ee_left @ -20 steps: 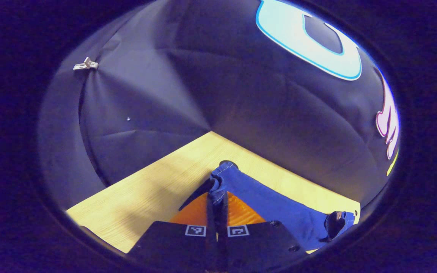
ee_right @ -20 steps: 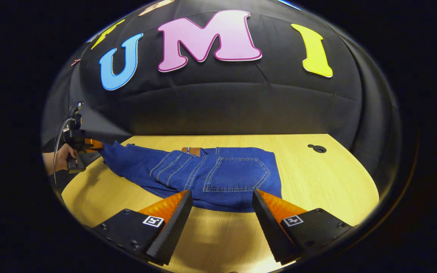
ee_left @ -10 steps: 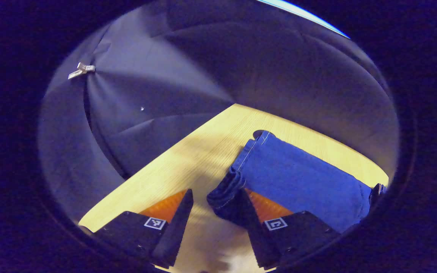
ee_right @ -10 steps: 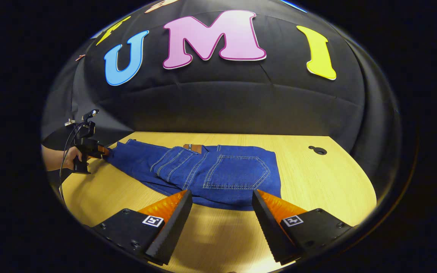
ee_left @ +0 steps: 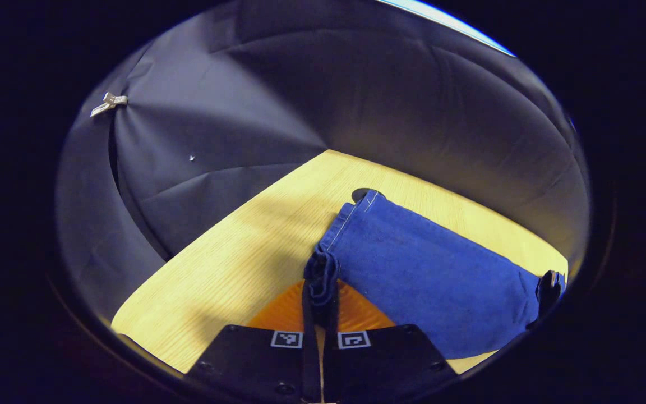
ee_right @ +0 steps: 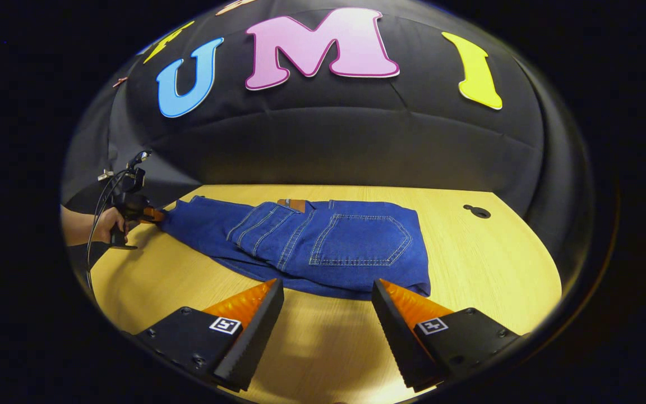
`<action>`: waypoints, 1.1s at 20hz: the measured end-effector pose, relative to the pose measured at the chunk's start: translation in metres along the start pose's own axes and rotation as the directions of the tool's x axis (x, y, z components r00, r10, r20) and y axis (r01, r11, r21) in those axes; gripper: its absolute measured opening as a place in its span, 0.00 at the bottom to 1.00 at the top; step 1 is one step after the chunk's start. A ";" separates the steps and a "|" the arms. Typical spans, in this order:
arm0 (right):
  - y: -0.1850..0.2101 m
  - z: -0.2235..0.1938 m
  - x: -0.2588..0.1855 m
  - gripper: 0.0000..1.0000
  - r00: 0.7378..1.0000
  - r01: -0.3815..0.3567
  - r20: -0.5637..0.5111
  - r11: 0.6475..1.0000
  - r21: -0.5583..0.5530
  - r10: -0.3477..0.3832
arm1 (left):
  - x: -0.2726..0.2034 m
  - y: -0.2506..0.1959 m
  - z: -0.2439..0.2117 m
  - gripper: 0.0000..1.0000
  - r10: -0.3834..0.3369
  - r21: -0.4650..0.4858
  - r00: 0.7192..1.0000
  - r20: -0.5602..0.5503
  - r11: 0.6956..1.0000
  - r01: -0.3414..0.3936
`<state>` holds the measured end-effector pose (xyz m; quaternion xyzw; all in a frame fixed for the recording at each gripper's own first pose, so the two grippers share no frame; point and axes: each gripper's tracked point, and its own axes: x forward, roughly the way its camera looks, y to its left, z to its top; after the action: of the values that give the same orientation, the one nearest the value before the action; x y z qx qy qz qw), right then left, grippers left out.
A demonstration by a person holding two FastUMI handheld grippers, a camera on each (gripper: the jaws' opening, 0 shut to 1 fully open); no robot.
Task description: Grasp the waist and the cuffs of the jeans and fold them to make the two legs overlap; first hold the waist and fold one-third of the jeans toward the cuffs, then hold the cuffs and fold the remaining one-third in the same direction to finish folding.
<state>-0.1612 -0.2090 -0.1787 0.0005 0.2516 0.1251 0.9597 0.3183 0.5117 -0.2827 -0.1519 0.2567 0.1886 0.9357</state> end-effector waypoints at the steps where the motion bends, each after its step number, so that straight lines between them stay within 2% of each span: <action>1: -0.002 0.001 0.000 0.98 1.000 0.004 0.000 1.000 0.004 -0.004 | -0.002 -0.003 0.001 0.07 -0.024 -0.042 1.000 -0.004 0.999 0.024; 3: -0.008 0.005 0.000 0.98 1.000 0.015 0.009 1.000 0.013 -0.015 | -0.008 -0.005 0.001 0.06 -0.059 -0.122 0.998 -0.019 0.991 0.057; 5: -0.013 0.012 -0.001 1.00 0.999 0.023 0.023 0.999 0.022 -0.024 | -0.010 -0.008 0.014 0.06 -0.070 -0.167 0.997 0.027 0.983 0.074; 6: -0.015 0.015 -0.003 0.98 0.999 0.028 0.032 0.999 0.023 -0.028 | -0.014 -0.017 0.022 0.06 -0.093 -0.183 0.994 0.059 0.978 0.102; 13: -0.034 0.040 -0.013 0.97 0.995 0.062 0.070 0.997 0.050 -0.066 | -0.113 -0.077 0.075 0.06 -0.216 -0.136 0.961 0.171 0.961 0.240; 19: -0.067 0.069 -0.034 0.97 0.985 0.121 0.111 0.990 0.078 -0.129 | -0.204 -0.230 0.089 0.06 -0.352 0.009 0.907 0.231 0.933 0.359; 22: -0.089 0.080 -0.049 0.97 0.979 0.157 0.123 0.984 0.080 -0.166 | -0.248 -0.309 0.072 0.06 -0.435 0.067 0.875 0.213 0.900 0.431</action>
<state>-0.1424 -0.3025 -0.0904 0.0219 0.1924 0.0378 0.9803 0.2844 0.1985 -0.0321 -0.1751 0.1114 -0.0120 0.9781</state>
